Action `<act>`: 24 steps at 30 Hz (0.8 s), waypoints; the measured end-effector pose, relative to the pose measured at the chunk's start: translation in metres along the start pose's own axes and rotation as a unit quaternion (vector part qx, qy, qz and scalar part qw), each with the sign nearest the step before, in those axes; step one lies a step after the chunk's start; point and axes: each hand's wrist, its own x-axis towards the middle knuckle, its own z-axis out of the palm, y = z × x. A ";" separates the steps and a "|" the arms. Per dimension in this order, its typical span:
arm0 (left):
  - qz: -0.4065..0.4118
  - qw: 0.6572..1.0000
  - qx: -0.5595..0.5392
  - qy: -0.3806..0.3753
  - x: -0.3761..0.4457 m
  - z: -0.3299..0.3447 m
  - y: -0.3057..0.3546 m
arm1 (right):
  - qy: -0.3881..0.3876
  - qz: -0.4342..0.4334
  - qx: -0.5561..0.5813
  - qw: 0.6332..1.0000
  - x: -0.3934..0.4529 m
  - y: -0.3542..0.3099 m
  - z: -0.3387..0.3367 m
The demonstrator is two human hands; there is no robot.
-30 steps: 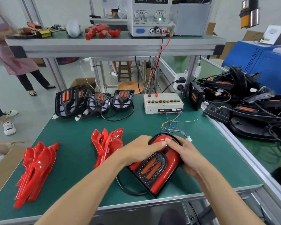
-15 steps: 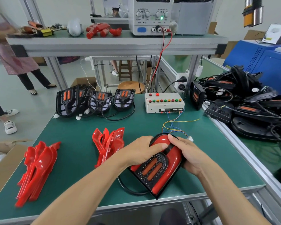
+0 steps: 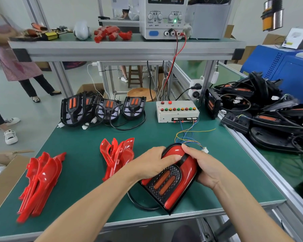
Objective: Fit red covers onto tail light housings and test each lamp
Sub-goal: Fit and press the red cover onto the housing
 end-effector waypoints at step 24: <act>0.006 0.993 -0.111 0.041 -0.004 0.005 -0.007 | 0.038 -0.015 -0.052 0.998 0.011 -0.011 0.010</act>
